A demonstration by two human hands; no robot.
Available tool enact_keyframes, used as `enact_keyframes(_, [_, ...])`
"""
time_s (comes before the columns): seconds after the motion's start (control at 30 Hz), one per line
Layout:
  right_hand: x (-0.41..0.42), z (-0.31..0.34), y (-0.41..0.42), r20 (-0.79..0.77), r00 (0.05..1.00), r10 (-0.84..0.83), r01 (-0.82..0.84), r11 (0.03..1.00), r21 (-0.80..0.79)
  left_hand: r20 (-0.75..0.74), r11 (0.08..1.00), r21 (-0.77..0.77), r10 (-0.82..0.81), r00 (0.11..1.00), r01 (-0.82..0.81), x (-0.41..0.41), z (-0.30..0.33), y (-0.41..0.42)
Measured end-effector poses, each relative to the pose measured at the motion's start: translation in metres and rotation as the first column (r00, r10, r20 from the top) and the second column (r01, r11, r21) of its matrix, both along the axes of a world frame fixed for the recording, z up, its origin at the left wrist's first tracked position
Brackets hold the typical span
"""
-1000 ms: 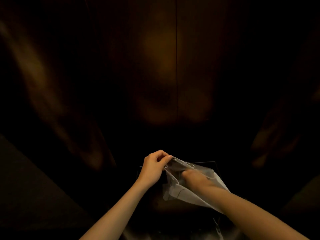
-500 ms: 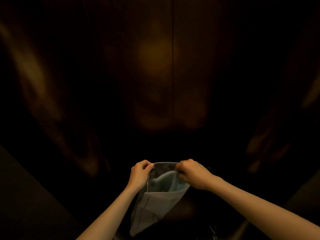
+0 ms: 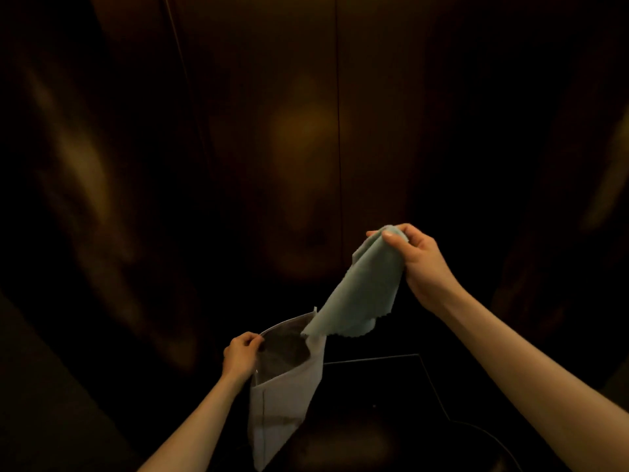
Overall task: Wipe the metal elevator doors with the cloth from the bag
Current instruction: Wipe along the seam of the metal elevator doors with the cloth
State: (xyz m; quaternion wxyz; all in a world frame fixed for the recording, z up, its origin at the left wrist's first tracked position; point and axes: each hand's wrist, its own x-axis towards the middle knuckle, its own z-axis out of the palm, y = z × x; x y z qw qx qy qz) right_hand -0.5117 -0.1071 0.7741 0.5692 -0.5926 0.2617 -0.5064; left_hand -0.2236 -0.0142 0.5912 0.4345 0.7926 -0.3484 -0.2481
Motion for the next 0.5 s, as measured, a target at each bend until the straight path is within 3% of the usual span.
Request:
enact_keyframes(0.07, [0.001,0.006,0.0,0.064,0.998,-0.015,0.013,1.0,0.022,0.002,1.0,0.003,0.004,1.0,-0.004,0.008,0.004,-0.001])
enact_keyframes(0.17, [0.005,0.002,-0.006,0.004,0.993,-0.115,0.114,0.993,0.028,0.014,0.999,-0.033,-0.022,1.0,0.022,0.017,0.019,-0.003])
enact_keyframes(0.33, [0.013,-0.03,-0.02,-0.313,0.907,-0.282,0.271,0.959,-0.079,-0.016,0.99,-0.137,-0.044,0.999,0.041,0.022,0.06,-0.007])
enact_keyframes(0.5, [0.026,-0.046,-0.025,-0.492,0.835,-0.247,0.239,0.968,-0.08,-0.015,0.961,-0.249,-0.126,0.992,0.118,0.025,0.104,-0.008])
